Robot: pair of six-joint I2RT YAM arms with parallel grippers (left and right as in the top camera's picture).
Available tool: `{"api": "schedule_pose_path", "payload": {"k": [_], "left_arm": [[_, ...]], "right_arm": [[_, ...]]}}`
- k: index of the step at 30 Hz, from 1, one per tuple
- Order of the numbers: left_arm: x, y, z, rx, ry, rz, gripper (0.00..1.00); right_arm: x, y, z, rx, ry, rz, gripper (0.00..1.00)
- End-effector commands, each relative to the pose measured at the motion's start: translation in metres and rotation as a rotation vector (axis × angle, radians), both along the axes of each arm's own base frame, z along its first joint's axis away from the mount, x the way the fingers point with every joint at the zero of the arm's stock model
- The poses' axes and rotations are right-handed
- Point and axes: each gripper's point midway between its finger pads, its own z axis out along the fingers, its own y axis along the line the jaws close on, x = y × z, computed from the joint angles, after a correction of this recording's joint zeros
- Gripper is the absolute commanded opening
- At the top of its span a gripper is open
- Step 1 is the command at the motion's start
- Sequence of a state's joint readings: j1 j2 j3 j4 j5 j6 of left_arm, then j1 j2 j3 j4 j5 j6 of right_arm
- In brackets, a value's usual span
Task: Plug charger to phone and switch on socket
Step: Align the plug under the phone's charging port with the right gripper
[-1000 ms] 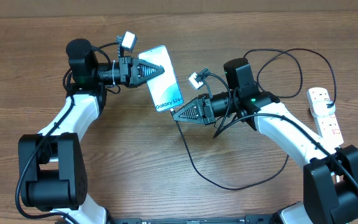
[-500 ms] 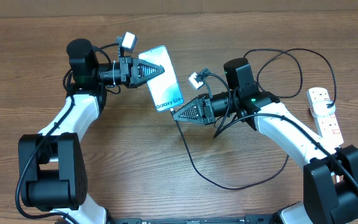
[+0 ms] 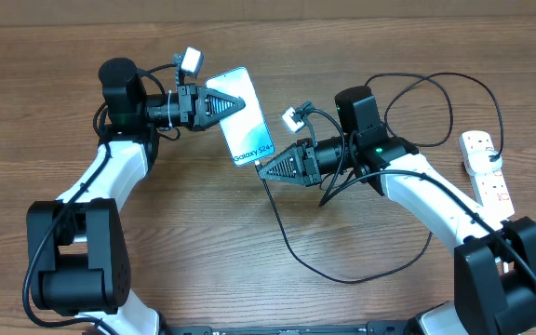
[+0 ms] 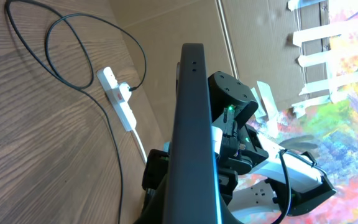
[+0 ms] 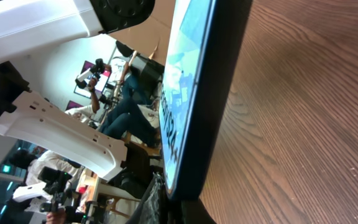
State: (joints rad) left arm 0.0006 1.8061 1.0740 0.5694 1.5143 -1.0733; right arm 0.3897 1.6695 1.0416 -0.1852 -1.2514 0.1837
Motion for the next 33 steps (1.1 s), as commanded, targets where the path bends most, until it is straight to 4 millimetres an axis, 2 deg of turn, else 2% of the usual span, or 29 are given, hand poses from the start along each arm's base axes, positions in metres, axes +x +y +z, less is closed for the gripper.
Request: {"api": "schedule_pose_path", "payload": {"k": [1,13,20,27,33], "left_arm": [[-0.01,-0.004,0.004,-0.01,-0.042,-0.074,0.04],[-0.011,-0.004,0.002,-0.01,-0.045,-0.074,0.04],[-0.012,-0.004,-0.001,-0.01,-0.038,-0.074,0.04],[-0.018,-0.014,-0.002,-0.01,-0.07,-0.103,0.04],[-0.018,-0.015,-0.002,-0.01,-0.078,-0.106,0.04]], "right_arm": [[0.006,0.002,0.0,-0.008,-0.028,-0.018,0.04],[0.01,0.003,0.006,0.005,-0.06,-0.019,0.04],[0.024,0.003,0.002,-0.043,-0.096,-0.085,0.04],[0.031,0.004,0.004,-0.054,-0.12,-0.109,0.04],[0.034,0.004,0.009,-0.055,-0.127,-0.114,0.04]]}}
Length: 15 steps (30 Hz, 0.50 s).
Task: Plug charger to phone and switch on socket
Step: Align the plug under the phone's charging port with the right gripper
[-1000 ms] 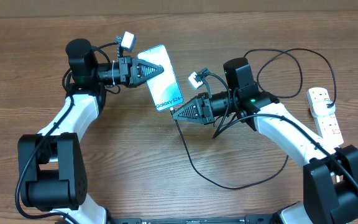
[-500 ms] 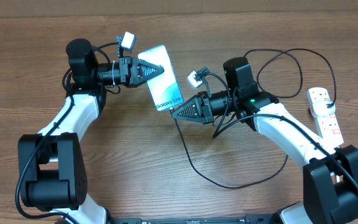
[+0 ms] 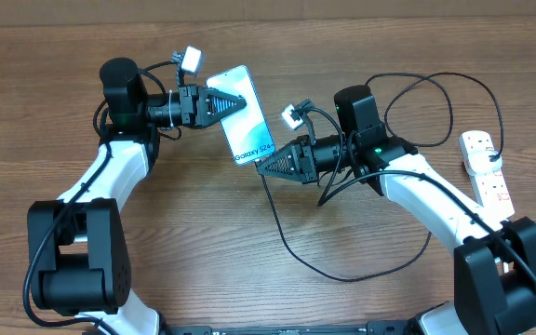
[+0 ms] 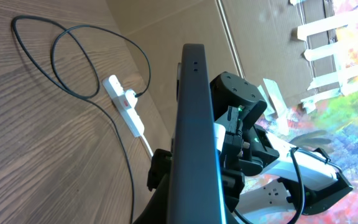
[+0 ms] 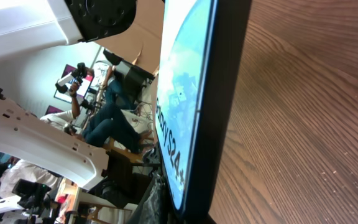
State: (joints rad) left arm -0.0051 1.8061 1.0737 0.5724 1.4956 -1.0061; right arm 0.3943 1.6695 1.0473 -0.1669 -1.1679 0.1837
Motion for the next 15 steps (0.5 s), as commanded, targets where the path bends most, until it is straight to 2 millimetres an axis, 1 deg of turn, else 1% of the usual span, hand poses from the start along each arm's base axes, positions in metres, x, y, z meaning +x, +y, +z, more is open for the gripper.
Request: {"api": "schedule_pose_path", "payload": {"k": [1,8,10,12,15], "left_arm": [[-0.021,-0.013,-0.001,-0.013,-0.012,-0.118,0.04],[-0.019,-0.01,-0.001,-0.013,-0.062,-0.109,0.04],[-0.018,-0.01,-0.001,-0.012,-0.084,-0.107,0.05],[-0.017,-0.01,-0.002,-0.01,-0.09,-0.1,0.04],[-0.014,-0.01,-0.002,-0.005,-0.092,-0.079,0.04]], "right_arm": [[0.02,0.002,0.013,-0.02,-0.069,-0.055,0.04],[0.011,-0.002,0.003,-0.058,0.018,-0.052,0.04],[0.009,-0.003,0.002,-0.065,0.033,-0.052,0.14],[0.005,-0.005,0.005,-0.071,0.049,-0.053,0.18],[0.001,-0.011,0.016,-0.071,0.048,-0.064,0.31]]}}
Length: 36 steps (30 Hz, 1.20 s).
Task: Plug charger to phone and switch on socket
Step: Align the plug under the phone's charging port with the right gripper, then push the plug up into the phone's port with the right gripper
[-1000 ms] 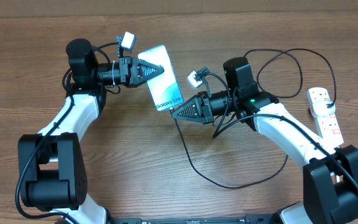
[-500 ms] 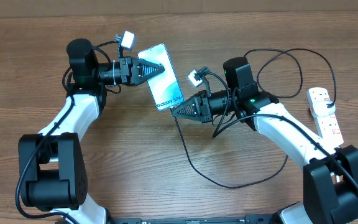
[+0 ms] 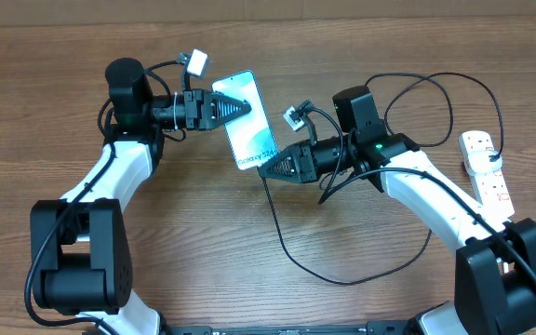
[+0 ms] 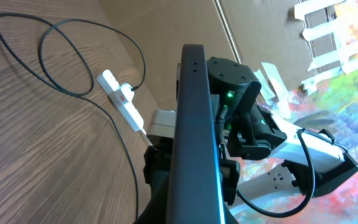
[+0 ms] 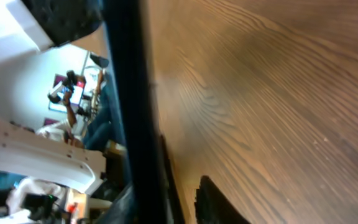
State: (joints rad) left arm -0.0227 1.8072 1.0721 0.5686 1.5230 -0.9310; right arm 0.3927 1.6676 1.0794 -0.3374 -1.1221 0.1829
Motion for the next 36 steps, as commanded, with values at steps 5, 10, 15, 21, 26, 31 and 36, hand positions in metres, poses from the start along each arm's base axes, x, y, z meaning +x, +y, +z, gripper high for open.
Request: {"api": "schedule_pose_path", "payload": {"k": [5,10,15,21,26,31,36], "left_arm": [[0.005,-0.003,-0.004,0.007,-0.023,0.028,0.04],[0.017,-0.002,-0.013,0.029,0.048,0.107,0.04],[0.031,0.004,-0.05,0.105,0.293,0.253,0.04],[0.024,0.004,-0.063,0.134,0.335,0.243,0.04],[0.016,0.002,-0.058,0.117,0.3,0.192,0.04],[0.015,0.002,-0.058,0.118,0.273,0.185,0.04],[0.01,-0.001,-0.055,0.107,0.245,0.153,0.04]], "right_arm": [[0.0,-0.022,0.047,0.011,-0.08,-0.064,0.56],[0.003,-0.047,0.06,-0.057,-0.129,-0.171,0.98],[-0.001,-0.076,0.041,-0.329,-0.187,-0.333,1.0],[-0.009,-0.075,0.004,-0.607,-0.276,-0.379,1.0],[-0.026,-0.042,-0.023,-0.657,-0.316,-0.278,1.0],[-0.014,-0.031,-0.03,-0.708,-0.404,-0.318,0.96],[-0.001,-0.029,-0.028,-0.708,-0.441,-0.358,0.68]]}}
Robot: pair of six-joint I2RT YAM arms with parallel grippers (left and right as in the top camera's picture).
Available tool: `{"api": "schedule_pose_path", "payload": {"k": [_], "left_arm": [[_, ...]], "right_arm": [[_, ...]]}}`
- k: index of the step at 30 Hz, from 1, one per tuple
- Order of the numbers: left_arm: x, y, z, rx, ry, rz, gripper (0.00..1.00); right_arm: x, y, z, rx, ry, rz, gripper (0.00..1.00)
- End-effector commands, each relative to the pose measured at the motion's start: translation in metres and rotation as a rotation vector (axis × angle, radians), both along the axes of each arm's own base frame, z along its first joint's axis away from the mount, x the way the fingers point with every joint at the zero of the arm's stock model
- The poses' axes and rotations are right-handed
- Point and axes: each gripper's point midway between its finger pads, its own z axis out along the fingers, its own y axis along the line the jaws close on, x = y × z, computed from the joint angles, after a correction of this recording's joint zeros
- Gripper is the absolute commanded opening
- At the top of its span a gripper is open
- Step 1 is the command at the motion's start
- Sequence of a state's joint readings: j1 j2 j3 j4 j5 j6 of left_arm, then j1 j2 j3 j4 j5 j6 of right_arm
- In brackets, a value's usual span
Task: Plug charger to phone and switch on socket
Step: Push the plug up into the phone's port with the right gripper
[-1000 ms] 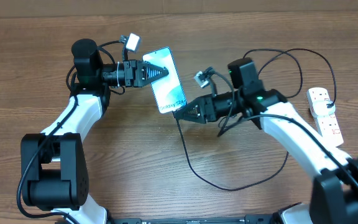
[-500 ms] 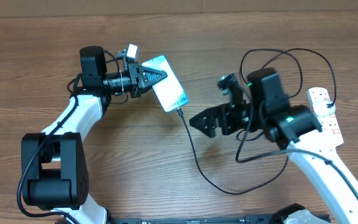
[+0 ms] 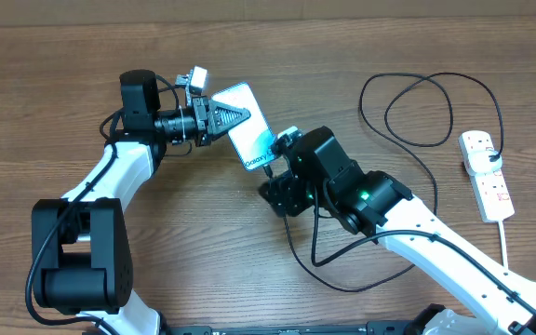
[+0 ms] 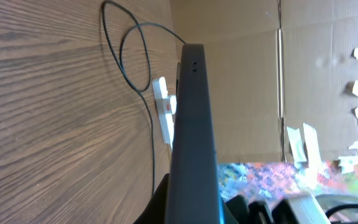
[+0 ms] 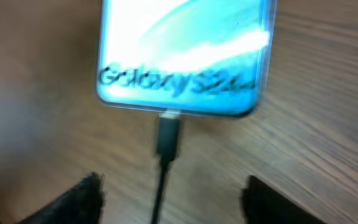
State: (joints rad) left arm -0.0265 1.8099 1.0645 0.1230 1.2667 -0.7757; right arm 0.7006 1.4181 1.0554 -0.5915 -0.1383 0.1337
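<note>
The phone (image 3: 246,130), its screen lit, is held off the table with my left gripper (image 3: 220,119) shut on its upper end. In the left wrist view the phone (image 4: 193,124) shows edge-on, filling my left gripper (image 4: 193,208). The black charger plug (image 5: 168,135) sits in the port at the phone's (image 5: 185,50) lower edge, and its cable (image 5: 160,193) hangs down from it. My right gripper (image 5: 169,193) is open just below the plug, touching nothing, and appears in the overhead view as the right gripper (image 3: 274,186) under the phone.
The white socket strip (image 3: 488,177) lies at the far right of the table, also seen as the socket strip (image 4: 164,112). The black cable (image 3: 417,93) loops beside it and runs across the wood toward the phone. A cardboard wall stands behind the table.
My right gripper was shut on the plug at the phone's lower edge. Now it is open and has drawn back, with the plug left in the phone. The right arm has swung low.
My left gripper held the phone up throughout. My right gripper kept the plug at the phone's lower edge over the three earlier moments, the phone shifting slightly toward it. Now the plug sits in the port and my right gripper is open.
</note>
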Motion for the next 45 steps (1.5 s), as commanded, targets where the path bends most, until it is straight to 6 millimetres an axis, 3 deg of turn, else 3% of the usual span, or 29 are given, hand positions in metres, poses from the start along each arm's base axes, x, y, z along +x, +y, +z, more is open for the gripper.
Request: {"api": "schedule_pose_path", "payload": {"k": [1,3,9,11,23,33,45], "left_arm": [[-0.01,-0.007,0.007,-0.03,-0.051,-0.071,0.04],[-0.01,-0.007,0.007,-0.03,-0.051,-0.071,0.04],[-0.009,-0.006,0.007,-0.027,-0.051,-0.068,0.04],[-0.009,-0.006,0.007,-0.026,-0.052,-0.066,0.04],[-0.012,-0.011,0.007,-0.02,-0.105,-0.092,0.04],[-0.023,-0.025,0.011,-0.041,-0.119,-0.154,0.04],[-0.037,-0.045,0.013,-0.056,-0.125,-0.224,0.04]], "right_arm": [[0.015,-0.006,-0.004,-0.041,-0.05,-0.057,0.57],[0.016,-0.003,-0.007,-0.038,-0.044,-0.051,0.47],[0.01,0.005,-0.023,-0.021,0.033,-0.039,0.47],[0.01,0.005,-0.025,-0.024,0.04,-0.044,0.42],[0.017,0.011,-0.019,0.004,0.009,-0.043,0.04],[0.024,0.016,-0.012,0.036,-0.027,-0.044,0.04],[0.038,0.027,0.012,0.096,-0.098,-0.045,0.04]]}}
